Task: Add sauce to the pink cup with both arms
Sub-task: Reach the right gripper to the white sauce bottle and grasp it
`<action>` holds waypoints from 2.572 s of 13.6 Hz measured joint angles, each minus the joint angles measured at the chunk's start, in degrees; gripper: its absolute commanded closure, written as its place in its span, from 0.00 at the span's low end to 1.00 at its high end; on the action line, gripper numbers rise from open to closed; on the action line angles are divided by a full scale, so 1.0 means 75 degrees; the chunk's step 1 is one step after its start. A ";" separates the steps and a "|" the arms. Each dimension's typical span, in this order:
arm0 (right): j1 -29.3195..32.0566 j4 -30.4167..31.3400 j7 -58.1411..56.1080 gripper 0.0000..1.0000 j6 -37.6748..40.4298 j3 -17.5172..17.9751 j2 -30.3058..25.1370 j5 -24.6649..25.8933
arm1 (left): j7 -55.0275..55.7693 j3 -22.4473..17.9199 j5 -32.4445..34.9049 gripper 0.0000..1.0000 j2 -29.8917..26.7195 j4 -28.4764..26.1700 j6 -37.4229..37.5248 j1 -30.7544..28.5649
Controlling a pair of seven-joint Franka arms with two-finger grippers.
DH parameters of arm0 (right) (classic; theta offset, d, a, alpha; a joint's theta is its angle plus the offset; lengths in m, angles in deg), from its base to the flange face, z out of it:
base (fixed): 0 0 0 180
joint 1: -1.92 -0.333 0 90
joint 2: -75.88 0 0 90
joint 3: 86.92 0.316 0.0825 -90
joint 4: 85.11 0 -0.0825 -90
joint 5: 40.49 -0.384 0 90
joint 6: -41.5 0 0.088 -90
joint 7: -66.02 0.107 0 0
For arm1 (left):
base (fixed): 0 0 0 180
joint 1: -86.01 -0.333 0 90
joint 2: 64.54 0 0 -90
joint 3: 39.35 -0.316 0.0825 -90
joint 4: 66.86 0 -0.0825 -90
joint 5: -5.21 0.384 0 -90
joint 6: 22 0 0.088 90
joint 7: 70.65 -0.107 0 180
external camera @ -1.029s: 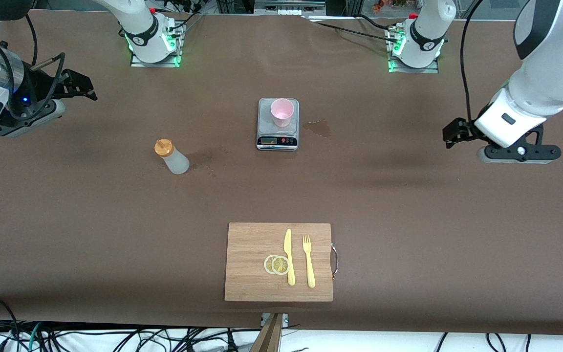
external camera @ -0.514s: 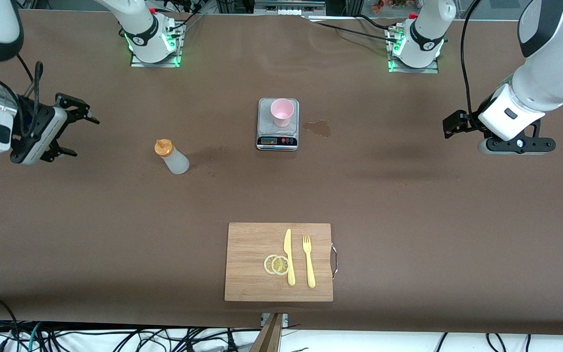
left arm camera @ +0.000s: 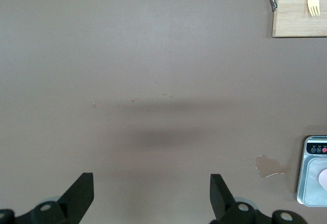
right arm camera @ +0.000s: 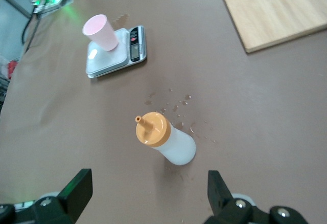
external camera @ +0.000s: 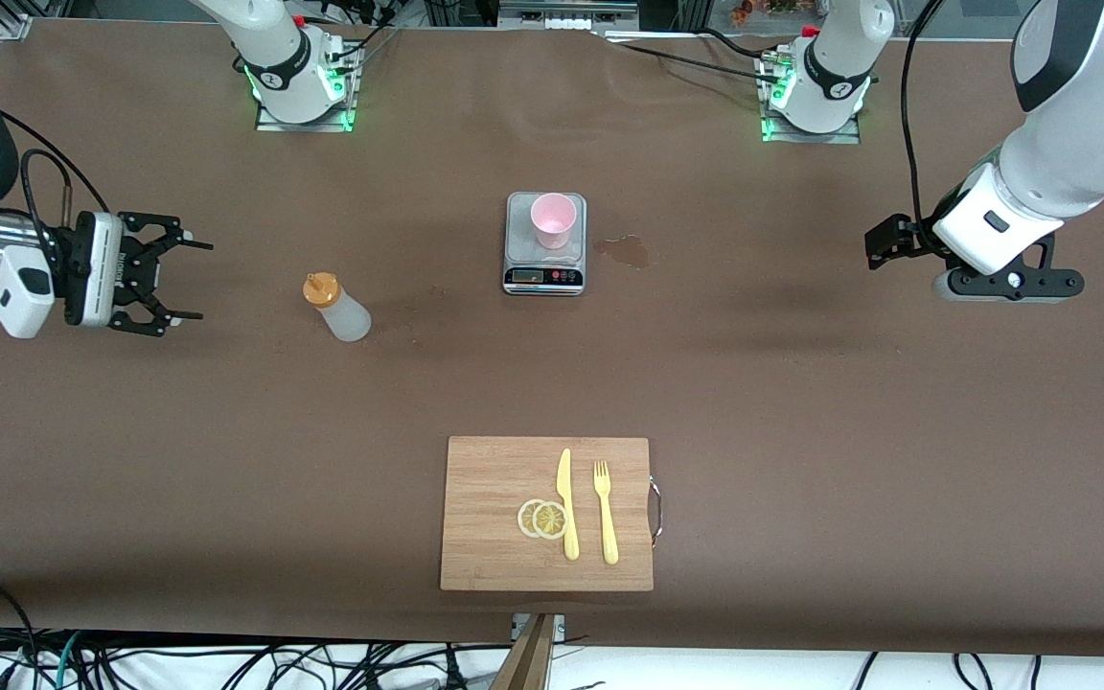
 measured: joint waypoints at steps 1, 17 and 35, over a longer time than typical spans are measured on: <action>0.0106 0.0135 -0.0649 0.00 0.0001 -0.0001 0.0175 -0.0270 | 0.0000 0.0000 0.0000 0.00 0.0000 0.0000 0.0003 0.0000; 0.0585 0.1106 -0.6242 0.00 0.0546 0.0072 0.3127 -0.3678 | 0.0000 -0.0002 -0.0001 0.00 0.0000 -0.0001 0.0097 -0.0004; 0.0582 0.1170 -0.7675 0.00 0.1540 0.0442 0.3912 -0.4802 | 0.0000 -0.0002 -0.0001 0.00 0.0000 -0.0001 0.0143 -0.0004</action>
